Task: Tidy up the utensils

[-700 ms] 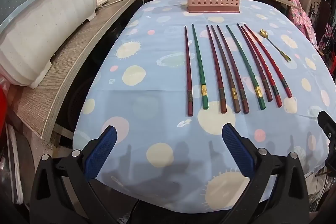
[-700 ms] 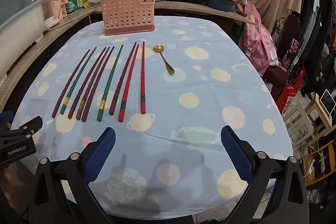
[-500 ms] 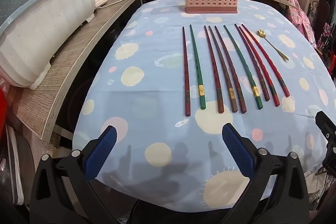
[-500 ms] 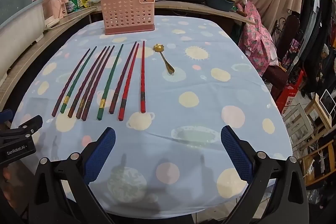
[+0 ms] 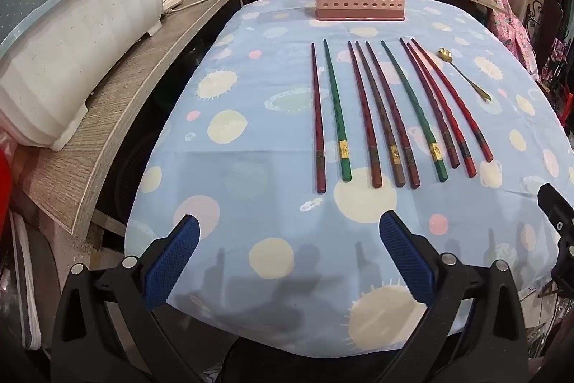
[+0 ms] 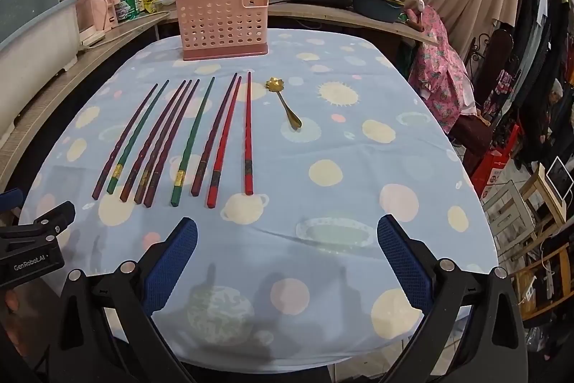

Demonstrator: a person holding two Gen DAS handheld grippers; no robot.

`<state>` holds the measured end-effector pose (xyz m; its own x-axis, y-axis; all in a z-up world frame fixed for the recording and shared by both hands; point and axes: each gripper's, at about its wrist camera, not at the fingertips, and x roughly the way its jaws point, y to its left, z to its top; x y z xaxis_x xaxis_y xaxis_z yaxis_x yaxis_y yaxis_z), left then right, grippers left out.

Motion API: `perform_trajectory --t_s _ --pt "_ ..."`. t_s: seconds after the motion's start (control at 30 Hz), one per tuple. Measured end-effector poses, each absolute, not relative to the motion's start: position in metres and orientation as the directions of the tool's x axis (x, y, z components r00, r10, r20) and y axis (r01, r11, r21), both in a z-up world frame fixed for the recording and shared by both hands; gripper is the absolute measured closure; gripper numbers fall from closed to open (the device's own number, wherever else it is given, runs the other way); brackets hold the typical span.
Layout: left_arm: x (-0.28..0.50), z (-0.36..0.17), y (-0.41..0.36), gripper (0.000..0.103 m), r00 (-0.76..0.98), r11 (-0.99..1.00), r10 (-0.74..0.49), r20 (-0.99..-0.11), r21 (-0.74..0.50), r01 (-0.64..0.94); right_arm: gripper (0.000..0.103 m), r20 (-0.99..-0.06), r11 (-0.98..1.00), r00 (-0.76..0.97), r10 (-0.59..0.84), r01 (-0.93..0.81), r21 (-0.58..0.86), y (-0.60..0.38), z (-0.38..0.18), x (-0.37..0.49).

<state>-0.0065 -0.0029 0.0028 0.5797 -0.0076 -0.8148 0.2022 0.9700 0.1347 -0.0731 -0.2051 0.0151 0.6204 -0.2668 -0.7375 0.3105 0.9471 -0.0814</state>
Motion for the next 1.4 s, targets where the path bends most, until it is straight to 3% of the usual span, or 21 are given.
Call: perform_trajectory --t_s 1.4 --pt "-0.0101 0.0085 0.0019 0.008 0.592 0.972 -0.031 -0.806 0.114 0.206 0.007 -0.736 0.95 0.626 -0.258 0.301 -0.078 -0.2012 0.0165 -0.0747"
